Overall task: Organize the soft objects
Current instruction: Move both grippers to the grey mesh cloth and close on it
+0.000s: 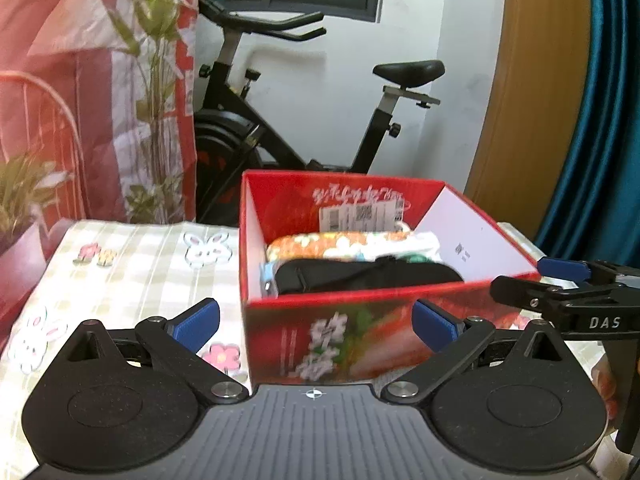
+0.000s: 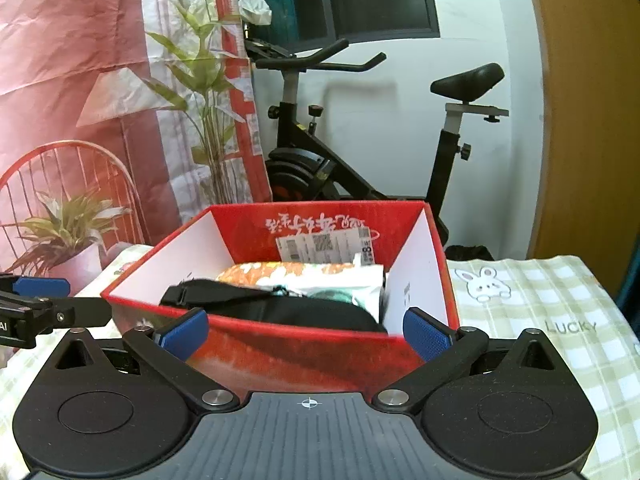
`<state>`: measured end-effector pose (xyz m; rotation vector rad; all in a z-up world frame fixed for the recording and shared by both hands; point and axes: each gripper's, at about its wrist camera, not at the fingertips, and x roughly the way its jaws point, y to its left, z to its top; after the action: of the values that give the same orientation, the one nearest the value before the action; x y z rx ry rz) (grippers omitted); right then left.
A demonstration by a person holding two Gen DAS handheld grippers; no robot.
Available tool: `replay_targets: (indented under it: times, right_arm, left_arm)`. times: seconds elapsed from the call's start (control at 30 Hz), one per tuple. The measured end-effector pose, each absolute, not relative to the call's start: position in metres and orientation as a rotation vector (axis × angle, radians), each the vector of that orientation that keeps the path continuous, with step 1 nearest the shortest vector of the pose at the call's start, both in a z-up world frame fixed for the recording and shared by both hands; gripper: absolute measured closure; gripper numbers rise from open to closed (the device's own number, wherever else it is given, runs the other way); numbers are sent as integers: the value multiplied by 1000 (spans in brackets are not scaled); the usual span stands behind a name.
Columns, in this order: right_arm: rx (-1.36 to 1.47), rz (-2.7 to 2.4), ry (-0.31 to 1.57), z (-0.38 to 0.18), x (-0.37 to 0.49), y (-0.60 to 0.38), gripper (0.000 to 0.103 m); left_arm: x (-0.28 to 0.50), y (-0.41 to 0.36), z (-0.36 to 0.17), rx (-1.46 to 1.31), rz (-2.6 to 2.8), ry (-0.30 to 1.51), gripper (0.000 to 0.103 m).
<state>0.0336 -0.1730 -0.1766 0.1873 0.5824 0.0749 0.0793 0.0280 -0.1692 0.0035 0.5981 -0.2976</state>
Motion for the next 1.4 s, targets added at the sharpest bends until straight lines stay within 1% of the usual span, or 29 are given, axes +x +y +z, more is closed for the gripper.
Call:
replay_targets:
  times: [0.2, 0.4, 0.83, 1.23, 1.4]
  right_arm:
    - [163, 55, 559, -188, 12, -171, 0]
    - [154, 40, 594, -208, 0, -170, 0]
    - [178, -6, 711, -251, 14, -174, 2]
    - [163, -65, 780, -282, 28, -173, 1]
    - [149, -71, 797, -287, 29, -173, 0]
  left_arm:
    - [67, 42, -184, -47, -263, 621, 0]
    - [62, 50, -203, -62, -223, 656, 0]
    - [78, 50, -247, -61, -180, 793, 0]
    - [88, 51, -274, -48, -141, 864, 0]
    - [85, 48, -278, -8, -140, 849, 0]
